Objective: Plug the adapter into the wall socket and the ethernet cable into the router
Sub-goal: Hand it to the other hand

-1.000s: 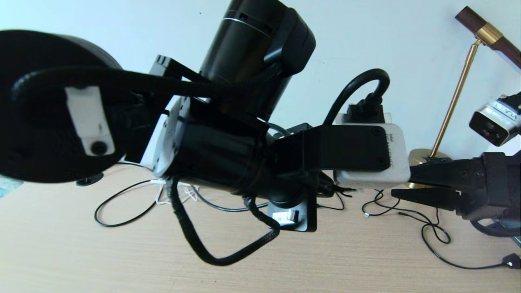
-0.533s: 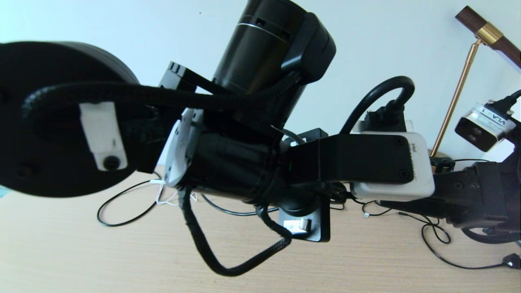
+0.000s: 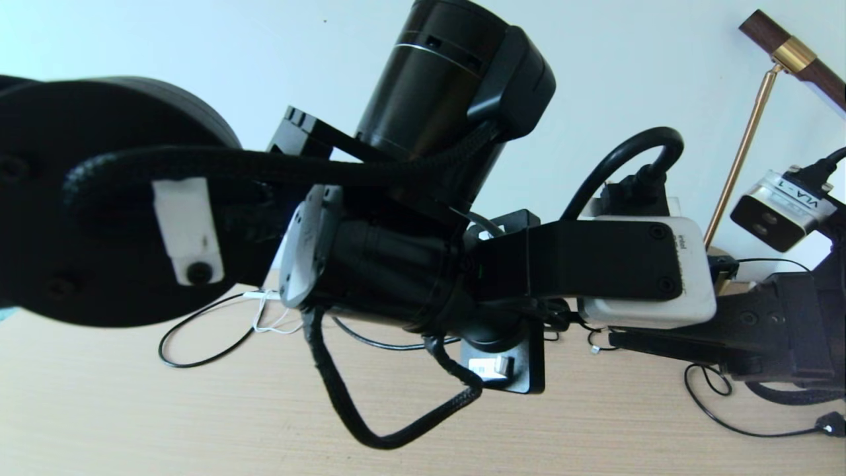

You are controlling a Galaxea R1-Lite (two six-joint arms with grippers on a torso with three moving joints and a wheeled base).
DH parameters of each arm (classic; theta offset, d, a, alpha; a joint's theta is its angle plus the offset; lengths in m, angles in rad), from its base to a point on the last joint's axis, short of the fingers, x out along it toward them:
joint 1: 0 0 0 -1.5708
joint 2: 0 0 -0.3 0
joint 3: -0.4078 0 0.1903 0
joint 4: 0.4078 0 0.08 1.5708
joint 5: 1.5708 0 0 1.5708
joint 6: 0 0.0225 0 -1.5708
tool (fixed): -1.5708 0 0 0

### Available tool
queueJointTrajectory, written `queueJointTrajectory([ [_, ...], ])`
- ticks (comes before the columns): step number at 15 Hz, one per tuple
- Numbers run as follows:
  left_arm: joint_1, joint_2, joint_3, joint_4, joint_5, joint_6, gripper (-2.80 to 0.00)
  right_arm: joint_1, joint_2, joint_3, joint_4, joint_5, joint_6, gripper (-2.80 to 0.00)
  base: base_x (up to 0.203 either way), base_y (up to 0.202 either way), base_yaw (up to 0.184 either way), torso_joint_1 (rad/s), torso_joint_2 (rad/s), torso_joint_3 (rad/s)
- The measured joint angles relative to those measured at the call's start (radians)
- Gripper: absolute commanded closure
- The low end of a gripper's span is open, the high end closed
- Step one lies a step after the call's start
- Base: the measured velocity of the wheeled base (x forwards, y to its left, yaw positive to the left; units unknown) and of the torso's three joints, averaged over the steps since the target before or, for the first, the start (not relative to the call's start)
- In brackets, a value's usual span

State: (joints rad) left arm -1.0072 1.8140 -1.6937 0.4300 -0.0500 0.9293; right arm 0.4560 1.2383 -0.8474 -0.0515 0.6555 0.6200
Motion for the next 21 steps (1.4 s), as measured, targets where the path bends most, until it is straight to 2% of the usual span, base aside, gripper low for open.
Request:
queueJointTrajectory([
  [6,-0.003,0.002,-0.005,-0.001,0.0,0.0,0.0,0.003,0.005,-0.007,-0.001,-0.002,0.004,-2.8,0.0,0.0,0.0,0.0,0.0,0.0],
  [7,-0.008,0.002,-0.006,-0.001,0.0,0.0,0.0,0.004,0.005,-0.007,-0.002,-0.002,0.004,0.0,0.0,0.0,0.0,0.0,0.0,0.0],
  [17,-0.023,0.012,-0.015,-0.003,0.002,-0.001,0.0,0.01,0.024,-0.016,-0.001,-0.002,0.003,0.0,0.0,0.0,0.0,0.0,0.0,0.0],
  [21,-0.023,0.021,-0.009,-0.037,0.002,-0.001,0.0,0.011,0.024,-0.014,0.0,-0.005,0.002,0.0,0.0,0.0,0.0,0.0,0.0,0.0],
])
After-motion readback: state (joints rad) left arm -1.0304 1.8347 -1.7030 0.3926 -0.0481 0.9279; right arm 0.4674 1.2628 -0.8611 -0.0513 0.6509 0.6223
